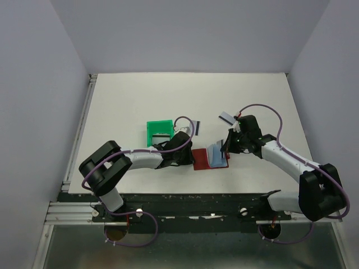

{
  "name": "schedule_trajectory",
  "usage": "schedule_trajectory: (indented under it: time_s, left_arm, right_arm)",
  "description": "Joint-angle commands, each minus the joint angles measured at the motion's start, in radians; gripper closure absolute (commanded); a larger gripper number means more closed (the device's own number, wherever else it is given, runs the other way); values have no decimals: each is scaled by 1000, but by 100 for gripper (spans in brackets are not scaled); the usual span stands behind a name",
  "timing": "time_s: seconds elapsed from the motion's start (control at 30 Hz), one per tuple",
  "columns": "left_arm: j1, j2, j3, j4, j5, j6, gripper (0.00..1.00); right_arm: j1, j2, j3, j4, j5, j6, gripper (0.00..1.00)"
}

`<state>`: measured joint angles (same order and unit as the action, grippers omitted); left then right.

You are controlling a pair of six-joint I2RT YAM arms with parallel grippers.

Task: Put the credit cards into the card holder
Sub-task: Insert the credit card into the card holder.

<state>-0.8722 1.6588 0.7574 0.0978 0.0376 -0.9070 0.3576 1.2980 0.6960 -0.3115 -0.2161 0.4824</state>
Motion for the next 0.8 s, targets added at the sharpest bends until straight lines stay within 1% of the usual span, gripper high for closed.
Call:
schedule_trajectory:
  time_s: [0.0,0.37,0.43,0.6,0.77]
  left_arm:
    - [-5,53,-29,-75,2,10,90]
    - [-7,41,-27,-86,-4,10,91]
    - [-5,15,-24,-96,-21,16,90]
    - [-5,-73,11,-193,-79,49,90]
    - [-5,-151,54,-251,-104,74,90]
  right_arm:
    - [-6,9,-16,26,-40,15,100]
    - [-6,-16,-13,15,-37,12,100]
    - [-6,-20,-16,26,-55,12,100]
    - [-6,-26,-39,92,-141,28,100]
    - [-6,-8,-49,137,-193,48,100]
